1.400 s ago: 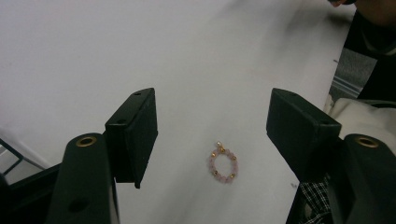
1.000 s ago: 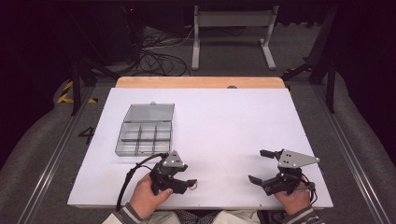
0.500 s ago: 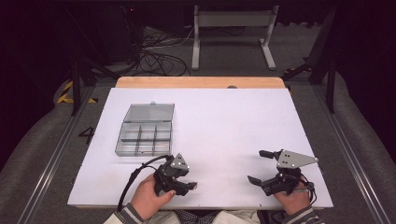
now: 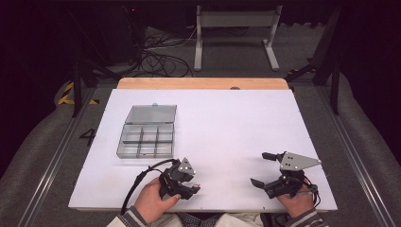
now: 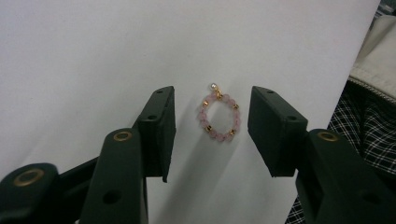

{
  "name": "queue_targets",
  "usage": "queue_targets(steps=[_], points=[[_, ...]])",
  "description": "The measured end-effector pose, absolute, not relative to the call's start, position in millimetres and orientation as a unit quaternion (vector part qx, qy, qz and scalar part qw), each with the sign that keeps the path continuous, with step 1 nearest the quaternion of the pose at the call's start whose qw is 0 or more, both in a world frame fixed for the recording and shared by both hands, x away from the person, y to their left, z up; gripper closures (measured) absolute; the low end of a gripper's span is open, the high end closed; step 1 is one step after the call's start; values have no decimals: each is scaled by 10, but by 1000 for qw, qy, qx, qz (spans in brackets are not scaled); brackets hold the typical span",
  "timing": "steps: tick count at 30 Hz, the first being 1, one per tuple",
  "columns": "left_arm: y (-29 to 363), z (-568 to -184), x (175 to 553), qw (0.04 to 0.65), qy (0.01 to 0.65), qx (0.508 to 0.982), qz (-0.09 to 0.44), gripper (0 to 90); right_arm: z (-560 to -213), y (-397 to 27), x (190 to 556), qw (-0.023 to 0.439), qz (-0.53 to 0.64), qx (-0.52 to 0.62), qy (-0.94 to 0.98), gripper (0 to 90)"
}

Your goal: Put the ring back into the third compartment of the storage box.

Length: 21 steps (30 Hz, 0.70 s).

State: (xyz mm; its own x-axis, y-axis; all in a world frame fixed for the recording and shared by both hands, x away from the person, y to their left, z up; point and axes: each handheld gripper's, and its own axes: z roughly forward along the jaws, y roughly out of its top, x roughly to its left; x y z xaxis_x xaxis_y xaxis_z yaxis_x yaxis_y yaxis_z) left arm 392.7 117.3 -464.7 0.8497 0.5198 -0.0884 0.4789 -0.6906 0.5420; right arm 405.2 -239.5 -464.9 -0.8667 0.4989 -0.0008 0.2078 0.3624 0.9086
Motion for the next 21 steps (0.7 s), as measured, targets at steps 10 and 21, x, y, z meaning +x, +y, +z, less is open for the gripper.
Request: queue_targets(steps=[10,21], points=[[1141,-4667,3941,275,273,921,42,653,-4650,-2393,4051,139,521,217,814,24],[1104,-4673,3930,266,265,926,51,783,-4651,-2389,4049,138,521,216,814,24]])
